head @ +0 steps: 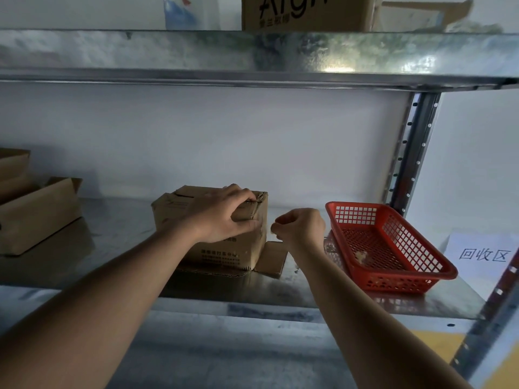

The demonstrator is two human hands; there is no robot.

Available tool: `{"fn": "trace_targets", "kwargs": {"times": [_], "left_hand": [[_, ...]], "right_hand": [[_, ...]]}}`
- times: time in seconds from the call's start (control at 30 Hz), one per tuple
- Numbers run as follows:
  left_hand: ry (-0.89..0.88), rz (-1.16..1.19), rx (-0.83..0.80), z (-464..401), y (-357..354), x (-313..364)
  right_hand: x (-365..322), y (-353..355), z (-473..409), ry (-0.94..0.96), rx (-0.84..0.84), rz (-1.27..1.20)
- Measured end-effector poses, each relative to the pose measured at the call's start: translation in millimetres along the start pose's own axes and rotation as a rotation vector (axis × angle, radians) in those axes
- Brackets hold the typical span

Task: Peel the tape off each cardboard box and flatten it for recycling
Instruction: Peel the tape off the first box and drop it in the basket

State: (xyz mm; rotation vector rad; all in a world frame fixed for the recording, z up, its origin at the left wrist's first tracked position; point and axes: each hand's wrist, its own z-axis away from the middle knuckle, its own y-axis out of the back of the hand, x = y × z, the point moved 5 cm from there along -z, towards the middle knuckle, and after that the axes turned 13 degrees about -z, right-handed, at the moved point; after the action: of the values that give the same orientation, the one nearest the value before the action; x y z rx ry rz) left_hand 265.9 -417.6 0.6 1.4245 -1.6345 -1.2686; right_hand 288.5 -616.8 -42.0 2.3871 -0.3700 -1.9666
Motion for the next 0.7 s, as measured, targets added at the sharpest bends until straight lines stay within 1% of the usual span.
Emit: {"fn": "trace_targets", "kwargs": {"times": [0.1, 0.23, 0.3, 0.47, 0.57, 0.7], "left_hand": [[0.015, -0.023, 0.011, -4, -3, 2], [0.039, -0.060, 0.021, -12, -4, 13], [0.051, -0.062, 0.043, -16, -3, 21], [0.020, -0.040, 0.027, -29, 2, 48], [0.022, -0.053, 0.036, -38, 5, 71], [0.032, -0.078, 0.055, -45, 6, 96]], "right_hand": [[0, 9, 5, 0.054, 0.005, 0.093], [-4, 24, 7, 0.111, 0.070, 0.131], [-12, 32, 5, 0.170, 0.106, 0.164], [-33, 62, -6, 0.283, 0.164, 0.316], [-29, 89, -18, 0.265, 0.171, 0.477], [-15, 116, -28, 0.184, 0.120, 0.649]]}}
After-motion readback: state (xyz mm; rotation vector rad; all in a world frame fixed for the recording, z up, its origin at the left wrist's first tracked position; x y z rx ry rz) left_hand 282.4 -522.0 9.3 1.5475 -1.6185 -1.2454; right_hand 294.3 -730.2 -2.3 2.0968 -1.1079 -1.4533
